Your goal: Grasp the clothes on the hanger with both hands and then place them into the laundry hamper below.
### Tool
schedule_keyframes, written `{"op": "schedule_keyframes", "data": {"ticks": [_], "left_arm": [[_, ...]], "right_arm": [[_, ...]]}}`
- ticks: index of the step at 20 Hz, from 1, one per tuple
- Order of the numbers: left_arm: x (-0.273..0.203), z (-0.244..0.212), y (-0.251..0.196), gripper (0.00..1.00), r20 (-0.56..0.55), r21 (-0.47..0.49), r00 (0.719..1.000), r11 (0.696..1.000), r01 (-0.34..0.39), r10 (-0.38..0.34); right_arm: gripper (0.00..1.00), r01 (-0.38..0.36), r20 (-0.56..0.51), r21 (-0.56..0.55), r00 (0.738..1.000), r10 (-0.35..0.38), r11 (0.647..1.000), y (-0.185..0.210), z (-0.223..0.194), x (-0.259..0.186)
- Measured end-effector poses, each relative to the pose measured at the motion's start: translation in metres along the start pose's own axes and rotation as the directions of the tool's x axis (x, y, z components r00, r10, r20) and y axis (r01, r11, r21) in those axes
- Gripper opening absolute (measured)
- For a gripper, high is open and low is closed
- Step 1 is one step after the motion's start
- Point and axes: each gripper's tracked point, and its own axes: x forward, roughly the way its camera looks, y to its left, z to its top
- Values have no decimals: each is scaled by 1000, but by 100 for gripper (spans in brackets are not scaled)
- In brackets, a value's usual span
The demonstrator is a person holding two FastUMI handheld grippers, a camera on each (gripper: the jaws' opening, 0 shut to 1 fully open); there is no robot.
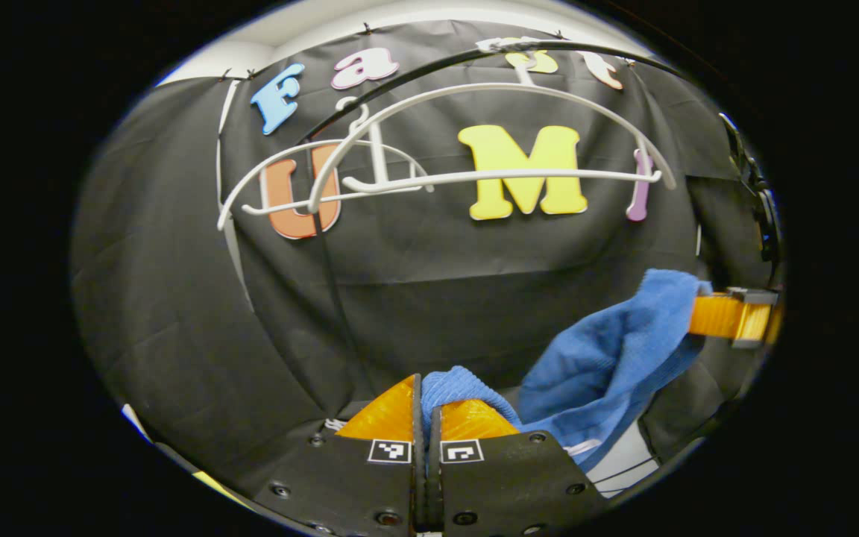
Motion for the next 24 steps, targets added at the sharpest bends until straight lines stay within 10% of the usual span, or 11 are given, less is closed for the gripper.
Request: {"op": "schedule_keyframes", "data": {"ticks": [7,24], "left_arm": [[-14,-30,-40,0,-3,-33,982,981,191,-191],[18,-250,-74,5,-326,-227,916,960,165,-234]], "right_arm": [[6,-72,-89,34,993,75,997,54,-57,17],[6,58,-491,-13,869,-57,998,-19,-280,43]]}}
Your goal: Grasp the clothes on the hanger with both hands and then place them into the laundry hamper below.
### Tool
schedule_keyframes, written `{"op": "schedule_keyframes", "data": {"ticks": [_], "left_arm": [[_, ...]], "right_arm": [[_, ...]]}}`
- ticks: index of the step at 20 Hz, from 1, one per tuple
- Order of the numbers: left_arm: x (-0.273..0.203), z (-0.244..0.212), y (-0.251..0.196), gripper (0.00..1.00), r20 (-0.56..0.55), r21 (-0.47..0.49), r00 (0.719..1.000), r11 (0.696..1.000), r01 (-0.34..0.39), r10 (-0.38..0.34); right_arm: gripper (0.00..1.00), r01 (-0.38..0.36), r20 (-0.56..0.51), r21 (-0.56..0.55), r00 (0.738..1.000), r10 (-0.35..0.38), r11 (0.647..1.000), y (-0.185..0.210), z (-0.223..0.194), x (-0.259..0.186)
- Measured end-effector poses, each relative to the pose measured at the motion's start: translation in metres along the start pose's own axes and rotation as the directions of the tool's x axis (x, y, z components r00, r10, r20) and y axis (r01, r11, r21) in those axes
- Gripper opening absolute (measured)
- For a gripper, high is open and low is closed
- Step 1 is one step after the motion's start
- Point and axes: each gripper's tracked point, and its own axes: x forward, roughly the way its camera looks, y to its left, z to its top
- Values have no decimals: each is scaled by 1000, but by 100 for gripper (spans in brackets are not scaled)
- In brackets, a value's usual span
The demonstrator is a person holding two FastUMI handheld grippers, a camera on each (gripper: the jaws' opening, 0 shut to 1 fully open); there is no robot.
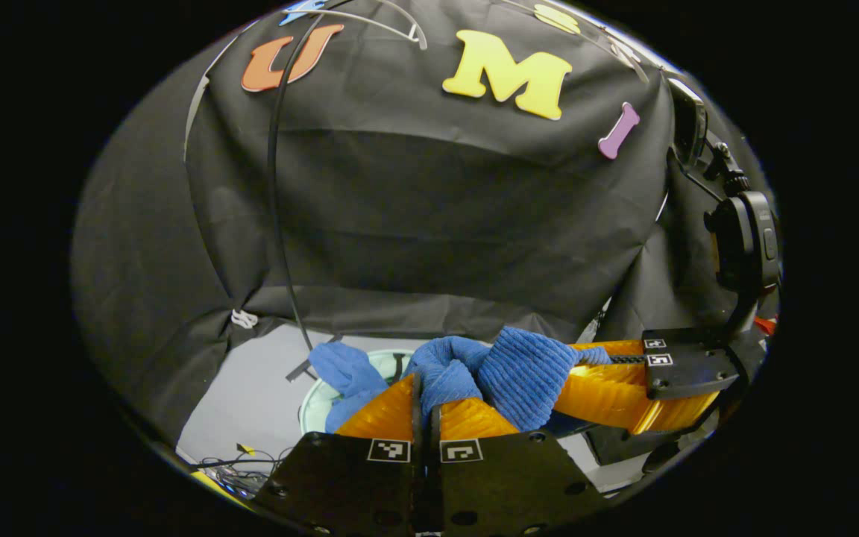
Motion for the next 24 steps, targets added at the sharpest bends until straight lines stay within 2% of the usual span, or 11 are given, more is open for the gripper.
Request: {"op": "schedule_keyframes", "data": {"ticks": [1,4,5,6,7,9,16,18,19,21,24], "left_arm": [[3,-10,-1,1,-25,3,1000,1000,-9,9],[13,-53,14,5,-117,-29,992,998,-48,45],[16,-63,12,0,-143,-40,989,998,-46,40],[20,-72,11,5,-156,-41,987,998,-40,33],[21,-78,11,1,-170,-34,985,999,-42,36],[18,-87,11,5,-193,-22,980,999,-50,45],[15,-83,20,5,-208,-17,974,995,-94,88],[6,-74,20,68,-186,-18,979,996,-92,87],[9,-79,22,100,-180,-11,978,994,-111,107],[1,-78,28,97,-171,-6,977,992,-128,125],[-12,-85,43,97,-176,-10,975,990,-141,137]], "right_arm": [[6,12,-25,10,1000,-12,1000,-4,-8,8],[6,54,-92,60,995,-48,997,-18,-42,32],[6,63,-119,80,992,-54,995,-21,-51,36],[6,66,-135,88,989,-53,994,-22,-60,41],[6,69,-148,83,987,-57,994,-22,-64,43],[6,74,-162,66,985,-63,995,-24,-66,42],[9,132,-157,63,980,-120,989,-31,-69,41],[13,147,-142,69,980,-136,987,-36,-65,38],[31,147,-125,86,983,-136,985,-36,-60,37],[67,169,-91,83,983,-162,982,-38,-53,42],[82,216,-69,70,975,-212,974,-52,-56,33]]}}
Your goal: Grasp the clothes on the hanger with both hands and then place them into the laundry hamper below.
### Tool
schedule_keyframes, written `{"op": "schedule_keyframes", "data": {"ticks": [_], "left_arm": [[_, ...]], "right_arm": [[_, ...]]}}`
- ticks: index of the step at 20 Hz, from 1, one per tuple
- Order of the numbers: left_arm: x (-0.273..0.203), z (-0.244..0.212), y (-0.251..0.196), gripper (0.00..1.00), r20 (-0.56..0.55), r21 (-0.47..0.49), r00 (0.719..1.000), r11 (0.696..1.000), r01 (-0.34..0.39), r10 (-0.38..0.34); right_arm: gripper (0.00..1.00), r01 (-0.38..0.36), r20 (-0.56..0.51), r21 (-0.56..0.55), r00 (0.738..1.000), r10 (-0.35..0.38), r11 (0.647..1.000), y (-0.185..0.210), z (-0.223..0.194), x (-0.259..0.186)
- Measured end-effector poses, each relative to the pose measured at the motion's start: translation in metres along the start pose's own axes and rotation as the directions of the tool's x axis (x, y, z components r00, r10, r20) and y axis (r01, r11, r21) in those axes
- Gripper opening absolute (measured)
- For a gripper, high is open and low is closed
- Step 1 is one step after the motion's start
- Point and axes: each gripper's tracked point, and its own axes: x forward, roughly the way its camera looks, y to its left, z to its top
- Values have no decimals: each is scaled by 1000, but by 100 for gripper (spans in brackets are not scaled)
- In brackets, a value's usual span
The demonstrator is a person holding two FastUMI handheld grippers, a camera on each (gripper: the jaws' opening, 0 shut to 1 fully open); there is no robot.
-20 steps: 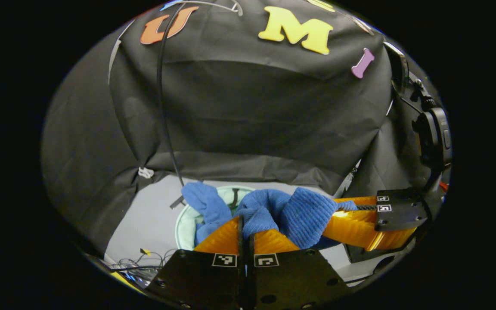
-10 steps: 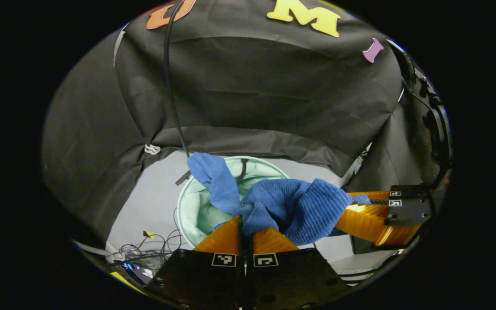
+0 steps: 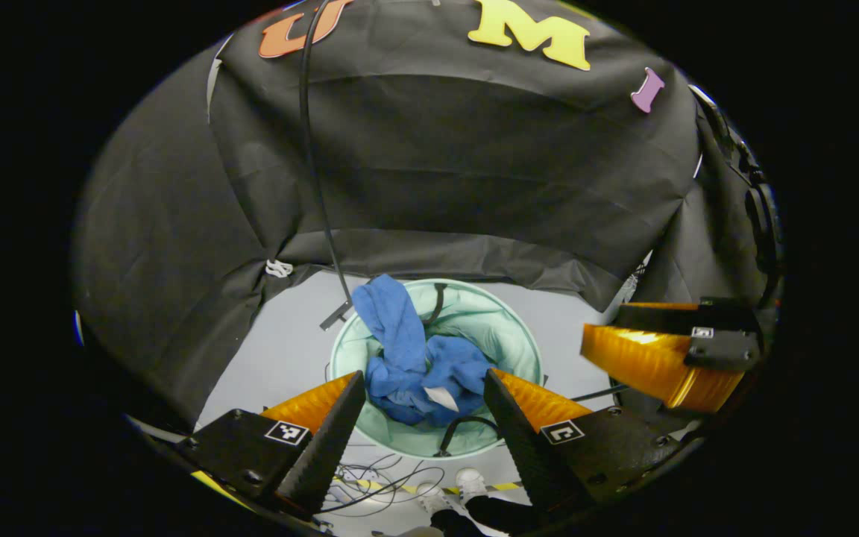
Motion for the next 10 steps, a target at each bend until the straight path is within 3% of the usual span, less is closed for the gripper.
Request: {"op": "schedule_keyframes", "data": {"ticks": [6,10], "left_arm": [[-31,-4,17,98,42,-31,999,1000,-3,4],[-69,19,14,100,129,-2,992,1000,13,-12]], "right_arm": [[84,55,79,-24,995,-52,998,-8,14,-51],[81,87,154,-49,985,-79,995,-3,26,-91]]}}
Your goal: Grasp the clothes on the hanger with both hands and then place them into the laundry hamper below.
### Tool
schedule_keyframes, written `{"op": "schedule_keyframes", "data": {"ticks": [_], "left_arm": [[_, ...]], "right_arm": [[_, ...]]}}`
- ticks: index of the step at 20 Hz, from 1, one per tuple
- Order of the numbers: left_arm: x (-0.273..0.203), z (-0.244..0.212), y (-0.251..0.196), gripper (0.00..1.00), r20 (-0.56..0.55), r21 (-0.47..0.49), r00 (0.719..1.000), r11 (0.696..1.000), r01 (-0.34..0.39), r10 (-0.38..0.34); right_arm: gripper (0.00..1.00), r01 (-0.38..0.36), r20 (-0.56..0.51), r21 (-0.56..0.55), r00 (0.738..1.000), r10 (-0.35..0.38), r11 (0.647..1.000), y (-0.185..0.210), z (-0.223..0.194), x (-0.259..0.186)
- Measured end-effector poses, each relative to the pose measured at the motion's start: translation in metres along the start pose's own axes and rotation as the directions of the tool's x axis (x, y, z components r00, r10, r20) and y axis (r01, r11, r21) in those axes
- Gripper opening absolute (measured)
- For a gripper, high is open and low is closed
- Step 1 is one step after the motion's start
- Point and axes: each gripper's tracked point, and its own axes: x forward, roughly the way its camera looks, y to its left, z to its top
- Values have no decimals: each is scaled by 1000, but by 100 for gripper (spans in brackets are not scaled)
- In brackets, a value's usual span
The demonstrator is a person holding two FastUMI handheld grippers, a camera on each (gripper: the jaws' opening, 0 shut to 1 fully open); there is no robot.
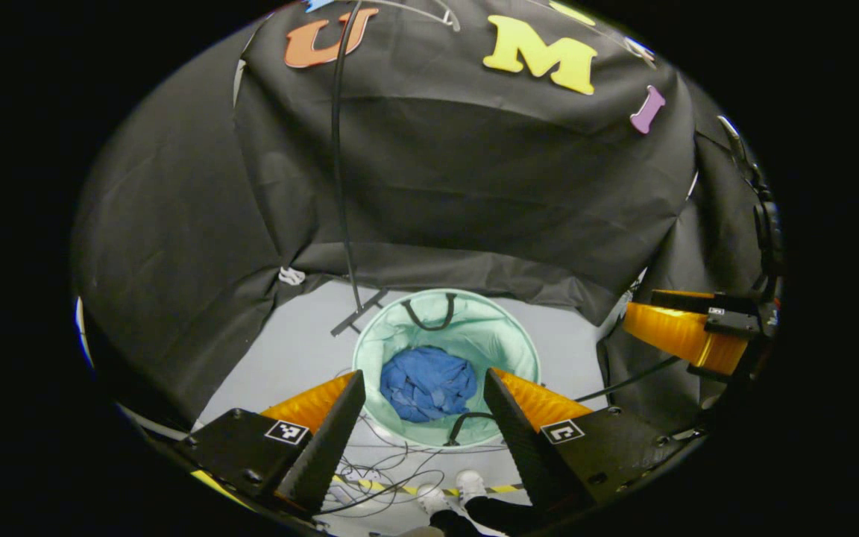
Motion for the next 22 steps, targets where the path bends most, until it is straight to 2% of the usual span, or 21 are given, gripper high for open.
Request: {"op": "schedule_keyframes", "data": {"ticks": [1,4,6,7,9,11,12,13,14,16,18,20,22], "left_arm": [[-14,11,-3,97,33,17,999,1000,7,-8],[-60,45,-4,97,146,72,989,997,14,-24],[-98,73,-10,97,231,100,972,995,21,-44],[-116,84,-13,100,266,113,963,993,24,-54],[-149,103,-8,97,339,136,940,991,-2,-45],[-185,124,-7,97,418,150,908,987,-49,-18],[-201,134,-11,97,455,145,890,987,-62,-11],[-220,144,-15,92,488,137,873,989,-63,-12],[-234,151,-18,100,515,133,857,989,-61,-16],[-268,162,-27,100,552,130,833,990,-57,-25],[-309,170,-35,100,603,105,798,992,-63,-13],[-350,172,-47,100,638,69,770,993,-100,33],[-385,157,-54,100,661,41,745,988,-149,85]], "right_arm": [[81,8,31,-4,999,-8,1000,1,11,-16],[84,36,118,4,992,-37,999,5,39,-71],[81,28,206,19,978,-31,999,11,67,-118],[81,37,253,18,967,-40,999,10,81,-141],[84,48,335,2,941,-46,999,7,105,-188],[100,61,420,-16,906,-48,998,2,122,-246],[100,76,461,-25,885,-56,997,0,123,-272],[100,81,500,-25,864,-57,996,-3,127,-296],[100,74,530,-22,846,-51,997,-6,131,-318],[100,49,573,-22,819,-28,999,-6,124,-357],[100,34,611,-39,792,-3,999,-11,116,-403],[100,23,651,-57,759,20,998,-17,109,-446],[100,6,671,-66,740,40,998,-20,97,-477]]}}
